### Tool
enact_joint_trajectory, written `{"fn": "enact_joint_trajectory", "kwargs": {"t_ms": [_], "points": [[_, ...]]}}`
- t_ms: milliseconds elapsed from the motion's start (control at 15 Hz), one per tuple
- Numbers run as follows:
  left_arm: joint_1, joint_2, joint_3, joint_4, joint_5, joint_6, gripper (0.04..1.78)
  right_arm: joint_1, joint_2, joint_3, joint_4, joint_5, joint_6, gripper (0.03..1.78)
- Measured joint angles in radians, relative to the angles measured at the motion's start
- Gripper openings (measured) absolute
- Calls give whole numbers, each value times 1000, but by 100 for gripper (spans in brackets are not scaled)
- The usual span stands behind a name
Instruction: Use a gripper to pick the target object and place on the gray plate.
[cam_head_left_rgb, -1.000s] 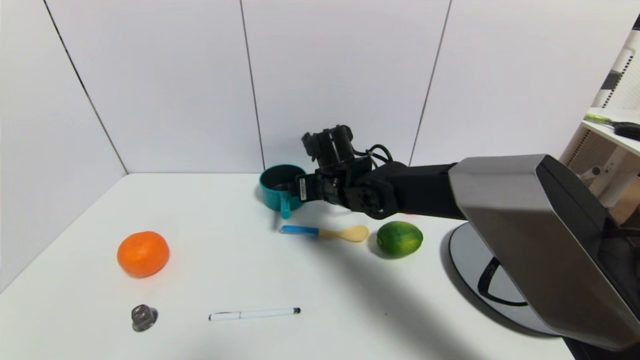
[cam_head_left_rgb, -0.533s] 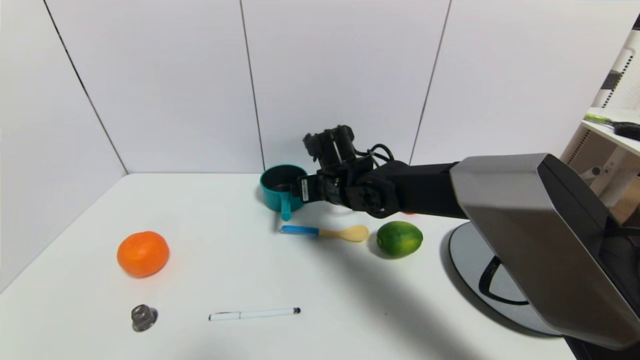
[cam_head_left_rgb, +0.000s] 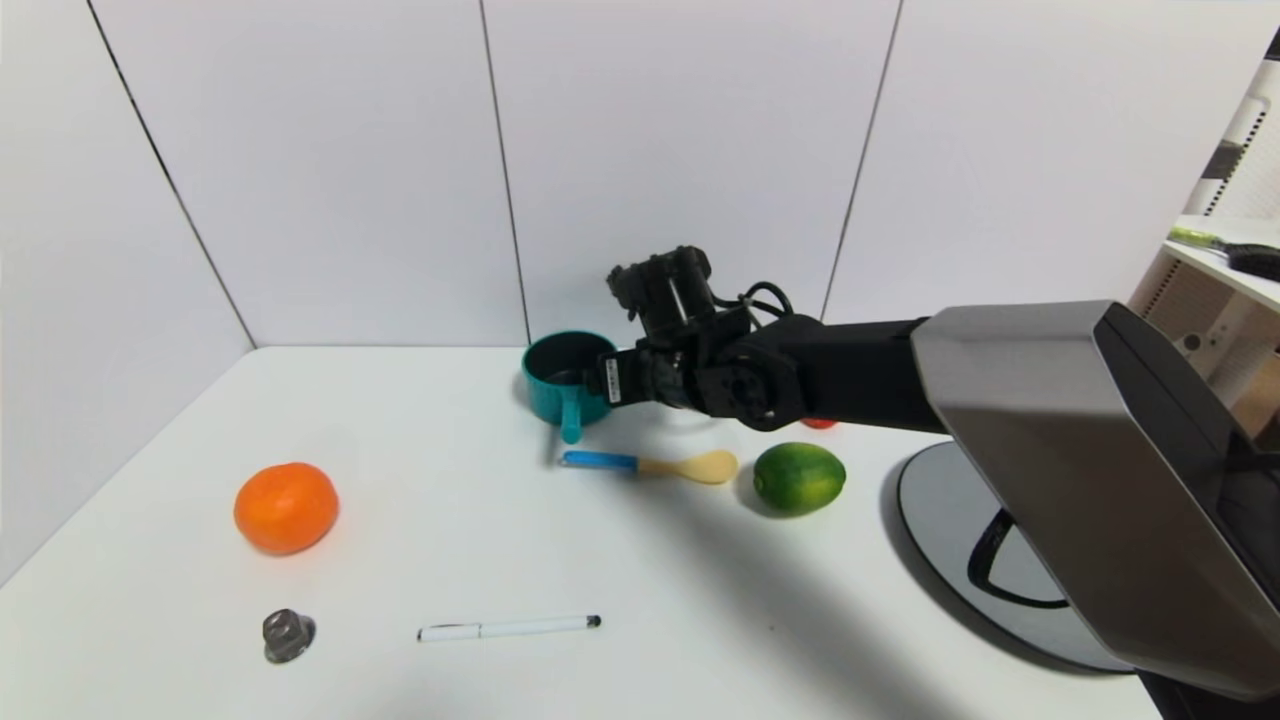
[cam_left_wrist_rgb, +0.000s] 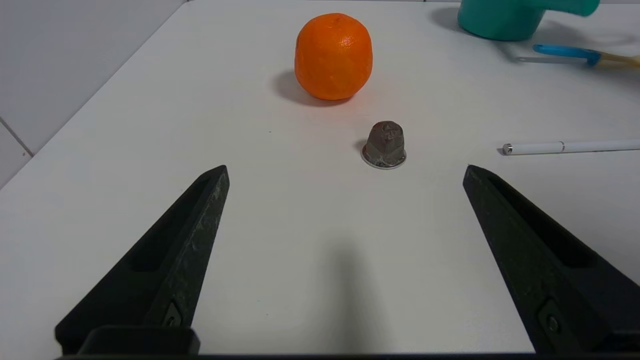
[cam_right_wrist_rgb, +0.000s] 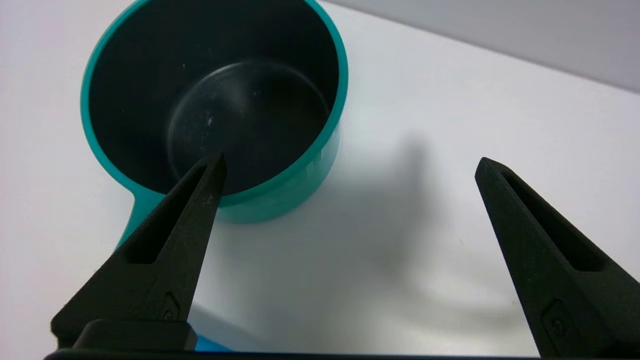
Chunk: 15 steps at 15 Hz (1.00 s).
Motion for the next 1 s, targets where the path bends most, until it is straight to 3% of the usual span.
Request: {"fn": "enact_joint_trajectory", "kwargs": {"t_ms": [600, 1000], "points": [[0, 0, 0, 0, 0, 0, 169, 0, -25, 0, 122, 0, -9, 171], [0, 0, 0, 0, 0, 0, 169, -6, -29, 0, 127, 4, -8, 171]]}}
